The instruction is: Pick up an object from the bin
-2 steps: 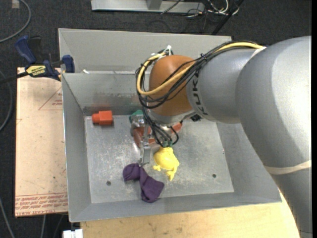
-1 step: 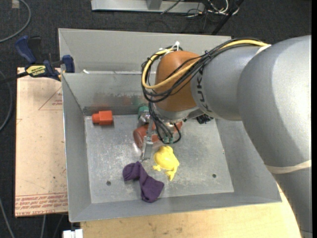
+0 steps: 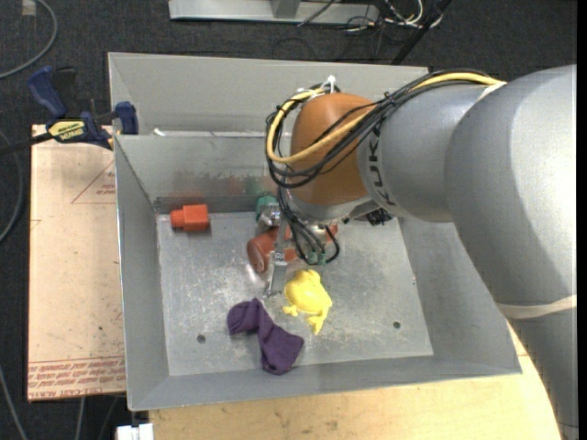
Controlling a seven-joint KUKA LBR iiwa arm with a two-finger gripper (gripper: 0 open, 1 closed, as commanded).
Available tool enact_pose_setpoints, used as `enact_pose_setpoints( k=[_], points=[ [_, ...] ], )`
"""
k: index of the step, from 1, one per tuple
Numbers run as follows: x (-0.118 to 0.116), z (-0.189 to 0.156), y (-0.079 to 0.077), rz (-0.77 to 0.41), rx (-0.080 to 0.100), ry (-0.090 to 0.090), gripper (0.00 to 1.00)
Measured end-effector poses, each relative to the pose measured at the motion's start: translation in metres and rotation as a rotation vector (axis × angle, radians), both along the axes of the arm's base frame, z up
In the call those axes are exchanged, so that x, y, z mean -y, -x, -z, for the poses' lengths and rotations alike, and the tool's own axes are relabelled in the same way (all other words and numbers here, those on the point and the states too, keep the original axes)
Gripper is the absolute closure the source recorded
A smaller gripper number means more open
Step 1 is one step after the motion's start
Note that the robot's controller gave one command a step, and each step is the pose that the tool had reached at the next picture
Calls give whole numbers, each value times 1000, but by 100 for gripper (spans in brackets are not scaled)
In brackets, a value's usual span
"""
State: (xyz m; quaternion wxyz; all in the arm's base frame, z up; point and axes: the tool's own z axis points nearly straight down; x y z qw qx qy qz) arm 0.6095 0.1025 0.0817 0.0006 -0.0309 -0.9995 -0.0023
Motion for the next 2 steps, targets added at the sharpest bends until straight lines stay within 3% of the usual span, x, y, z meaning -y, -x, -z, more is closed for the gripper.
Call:
enact_pose_setpoints(
  k=[1,2],
  points=[
    [2,11,25,-186,3,-2,100],
    [3,11,25,-186,3,-2,100]
  ],
)
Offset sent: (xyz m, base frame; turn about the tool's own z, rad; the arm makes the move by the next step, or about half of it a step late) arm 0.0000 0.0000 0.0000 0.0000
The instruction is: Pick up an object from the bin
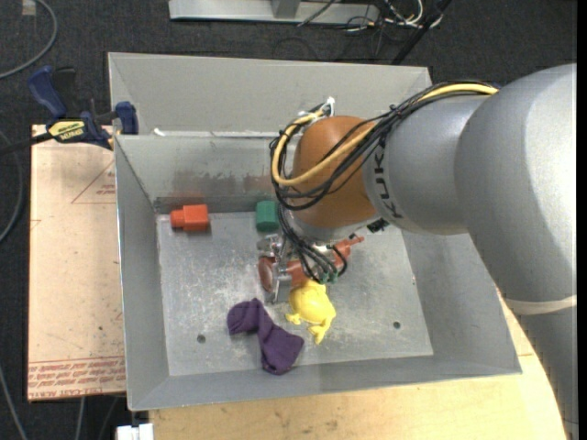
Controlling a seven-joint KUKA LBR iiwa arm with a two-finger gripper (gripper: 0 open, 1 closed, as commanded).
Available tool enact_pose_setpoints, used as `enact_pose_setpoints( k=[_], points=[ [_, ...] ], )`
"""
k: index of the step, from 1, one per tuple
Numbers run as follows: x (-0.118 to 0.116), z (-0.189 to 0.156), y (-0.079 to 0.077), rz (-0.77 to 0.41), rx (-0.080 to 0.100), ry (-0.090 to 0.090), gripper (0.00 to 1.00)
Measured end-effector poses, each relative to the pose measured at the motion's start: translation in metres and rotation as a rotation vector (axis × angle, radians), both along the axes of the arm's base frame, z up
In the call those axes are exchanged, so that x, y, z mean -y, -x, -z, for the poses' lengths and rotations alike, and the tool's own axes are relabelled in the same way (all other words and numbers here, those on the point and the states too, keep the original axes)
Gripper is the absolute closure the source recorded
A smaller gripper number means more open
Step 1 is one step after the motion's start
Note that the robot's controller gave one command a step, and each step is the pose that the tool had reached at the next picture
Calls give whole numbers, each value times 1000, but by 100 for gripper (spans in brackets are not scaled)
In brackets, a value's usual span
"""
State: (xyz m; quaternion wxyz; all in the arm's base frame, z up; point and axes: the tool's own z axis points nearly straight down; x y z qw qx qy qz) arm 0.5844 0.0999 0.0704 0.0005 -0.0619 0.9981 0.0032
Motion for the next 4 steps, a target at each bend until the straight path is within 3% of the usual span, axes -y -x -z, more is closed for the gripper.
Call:
enact_pose_setpoints(
  k=[1,2,3,4],
  points=[
    [0,-33,4,-11,-11,1,100],
    [10,-127,5,60,2,-2,100],
    [10,-127,5,60,2,-2,100],
    [6,-180,4,53,-2,-1,100]
  ],
)
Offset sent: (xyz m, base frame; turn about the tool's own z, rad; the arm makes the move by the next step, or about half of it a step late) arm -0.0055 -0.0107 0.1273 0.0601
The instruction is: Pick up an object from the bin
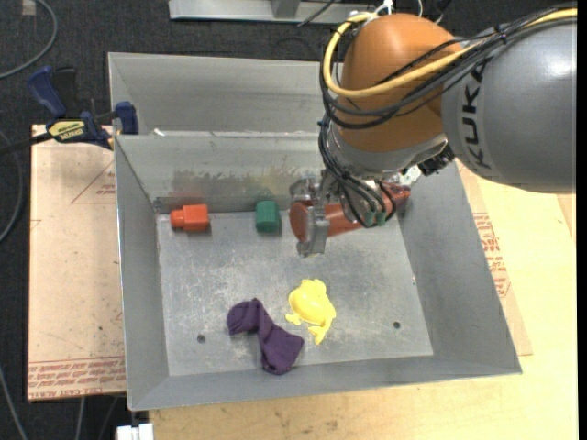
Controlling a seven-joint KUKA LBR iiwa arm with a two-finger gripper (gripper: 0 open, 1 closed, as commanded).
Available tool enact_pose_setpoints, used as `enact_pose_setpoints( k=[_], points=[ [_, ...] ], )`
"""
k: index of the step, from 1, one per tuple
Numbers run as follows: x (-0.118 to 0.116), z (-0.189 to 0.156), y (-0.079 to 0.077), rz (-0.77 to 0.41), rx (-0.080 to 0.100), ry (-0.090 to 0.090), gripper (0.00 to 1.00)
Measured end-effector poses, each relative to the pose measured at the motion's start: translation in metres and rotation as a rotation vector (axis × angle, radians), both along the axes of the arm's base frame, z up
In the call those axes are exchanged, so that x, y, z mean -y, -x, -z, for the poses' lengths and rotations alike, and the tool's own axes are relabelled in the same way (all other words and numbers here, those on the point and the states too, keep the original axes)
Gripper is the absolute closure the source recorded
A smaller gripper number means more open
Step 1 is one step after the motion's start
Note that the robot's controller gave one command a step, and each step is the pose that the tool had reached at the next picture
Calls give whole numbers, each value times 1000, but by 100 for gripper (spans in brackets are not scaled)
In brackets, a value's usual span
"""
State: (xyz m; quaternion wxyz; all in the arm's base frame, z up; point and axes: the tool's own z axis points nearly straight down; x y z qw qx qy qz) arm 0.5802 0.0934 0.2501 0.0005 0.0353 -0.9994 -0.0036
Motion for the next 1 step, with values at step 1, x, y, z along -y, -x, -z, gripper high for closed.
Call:
enact_pose_setpoints(
  k=[1],
  points=[
    [-1,-17,-1,-2,2,0,100]
  ],
)
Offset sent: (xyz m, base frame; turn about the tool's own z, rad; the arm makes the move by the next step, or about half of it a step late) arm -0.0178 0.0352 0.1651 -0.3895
